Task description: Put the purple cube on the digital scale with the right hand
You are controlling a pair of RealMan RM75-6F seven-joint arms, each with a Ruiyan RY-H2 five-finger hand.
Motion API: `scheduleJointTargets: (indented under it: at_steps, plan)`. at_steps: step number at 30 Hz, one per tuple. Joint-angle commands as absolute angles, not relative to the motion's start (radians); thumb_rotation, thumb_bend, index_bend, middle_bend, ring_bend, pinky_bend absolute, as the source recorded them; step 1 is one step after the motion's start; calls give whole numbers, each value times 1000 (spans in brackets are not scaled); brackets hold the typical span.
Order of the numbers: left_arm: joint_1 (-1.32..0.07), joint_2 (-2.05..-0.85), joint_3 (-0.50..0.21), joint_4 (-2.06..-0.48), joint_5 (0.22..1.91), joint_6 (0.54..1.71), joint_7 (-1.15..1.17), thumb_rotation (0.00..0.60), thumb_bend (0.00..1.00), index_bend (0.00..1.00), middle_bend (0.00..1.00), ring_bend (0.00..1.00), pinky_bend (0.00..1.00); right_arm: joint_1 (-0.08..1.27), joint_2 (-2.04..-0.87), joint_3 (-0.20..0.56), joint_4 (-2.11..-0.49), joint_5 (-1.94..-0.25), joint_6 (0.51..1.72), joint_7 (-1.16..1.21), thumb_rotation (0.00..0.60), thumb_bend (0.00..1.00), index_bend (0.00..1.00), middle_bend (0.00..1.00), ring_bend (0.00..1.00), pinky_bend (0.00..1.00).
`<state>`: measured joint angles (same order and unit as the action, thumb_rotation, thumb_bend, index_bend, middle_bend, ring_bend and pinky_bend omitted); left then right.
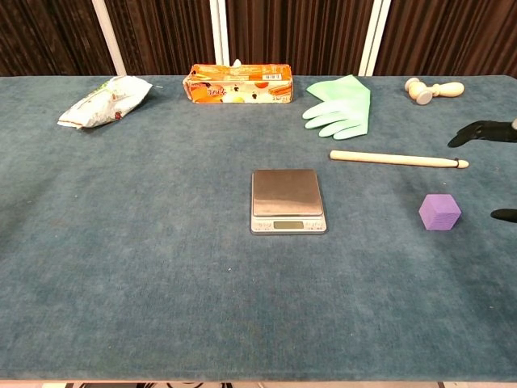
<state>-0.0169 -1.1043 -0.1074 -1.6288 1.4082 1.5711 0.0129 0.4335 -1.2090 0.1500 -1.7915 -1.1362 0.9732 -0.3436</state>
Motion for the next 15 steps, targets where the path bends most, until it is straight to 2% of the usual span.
scheduleJointTargets:
  at_steps: [1,5,15]
  plan:
    - [-18,-1106,-107,-1628,1407,1568,16,600,253,92,0,0,0,458,-1247,156,-1750,-1118,963,-348,600,340,220,0,0,0]
    - [-19,-1107,-108,-1627,1407,1568,19,600,253,93,0,0,0,467,-1282,150,-1701,-1118,966,-329,600,340,265,0,0,0]
    - [-20,-1109,-109,-1626,1402,1566,26,600,253,94,0,0,0,485,-1329,136,-1638,-1109,972,-318,600,340,297,0,0,0]
